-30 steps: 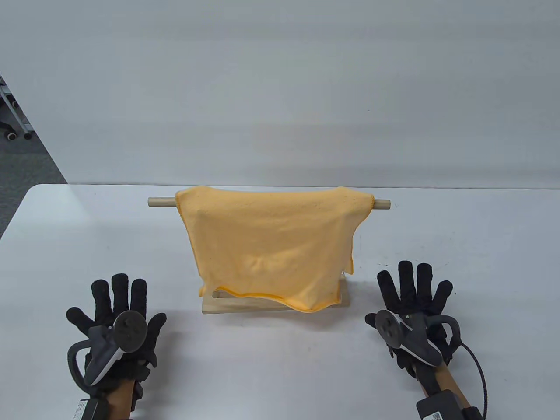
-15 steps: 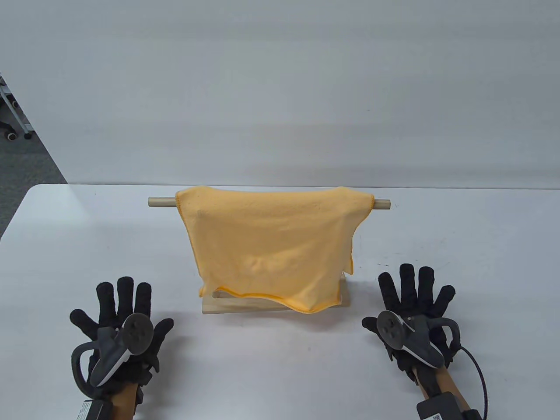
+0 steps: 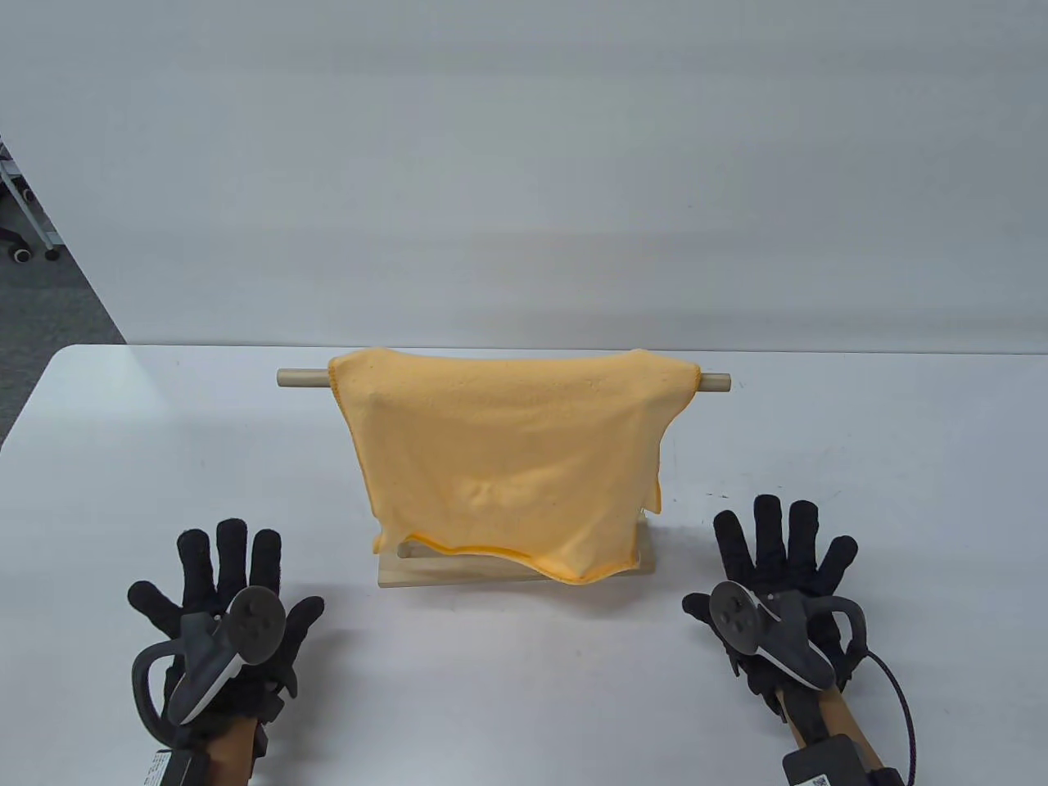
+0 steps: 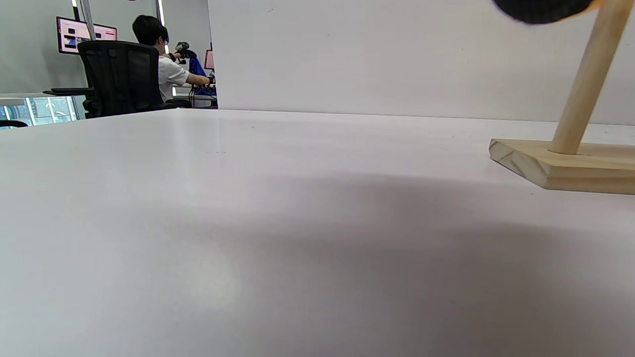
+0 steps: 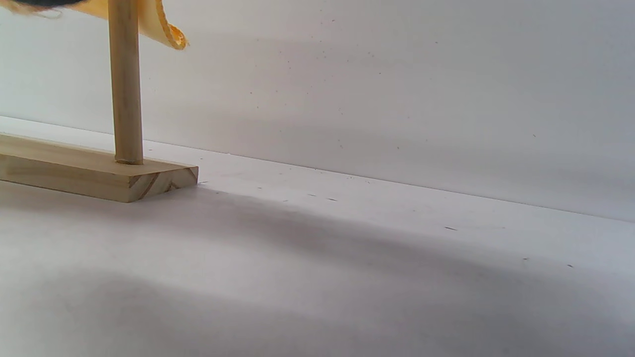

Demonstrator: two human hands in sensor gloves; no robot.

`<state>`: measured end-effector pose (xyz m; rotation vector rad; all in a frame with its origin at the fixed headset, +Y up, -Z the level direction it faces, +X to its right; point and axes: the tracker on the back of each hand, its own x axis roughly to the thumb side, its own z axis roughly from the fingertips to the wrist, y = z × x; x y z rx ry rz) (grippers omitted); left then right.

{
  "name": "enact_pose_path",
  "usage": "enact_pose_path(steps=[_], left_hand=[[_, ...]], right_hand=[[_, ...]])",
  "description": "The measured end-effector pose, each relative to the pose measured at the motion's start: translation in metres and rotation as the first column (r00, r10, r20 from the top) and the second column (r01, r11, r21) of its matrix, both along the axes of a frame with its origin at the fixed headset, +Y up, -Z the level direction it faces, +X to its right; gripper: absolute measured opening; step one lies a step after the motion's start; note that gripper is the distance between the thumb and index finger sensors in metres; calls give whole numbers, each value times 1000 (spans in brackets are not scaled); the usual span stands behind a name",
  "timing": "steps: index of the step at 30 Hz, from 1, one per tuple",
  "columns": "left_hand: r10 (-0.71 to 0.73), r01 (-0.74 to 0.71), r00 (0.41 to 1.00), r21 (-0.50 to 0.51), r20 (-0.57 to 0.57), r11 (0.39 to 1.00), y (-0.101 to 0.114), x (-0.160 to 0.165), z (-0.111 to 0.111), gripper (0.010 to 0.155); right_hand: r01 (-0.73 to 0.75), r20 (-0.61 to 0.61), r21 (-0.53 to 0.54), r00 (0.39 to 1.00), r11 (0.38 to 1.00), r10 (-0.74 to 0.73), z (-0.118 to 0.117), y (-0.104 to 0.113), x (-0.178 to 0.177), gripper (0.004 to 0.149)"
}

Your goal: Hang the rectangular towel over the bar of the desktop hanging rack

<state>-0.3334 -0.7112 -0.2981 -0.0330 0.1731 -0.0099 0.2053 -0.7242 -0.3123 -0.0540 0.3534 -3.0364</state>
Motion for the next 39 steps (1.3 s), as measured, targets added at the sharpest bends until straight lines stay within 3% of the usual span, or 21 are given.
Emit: enact_pose_path(steps=[39], left_hand=[[240,-242,968,-22,-78,970,-3,-17,3,89]], right_hand=[[7,39,-52,999,999,-5,0,-5,8,89]])
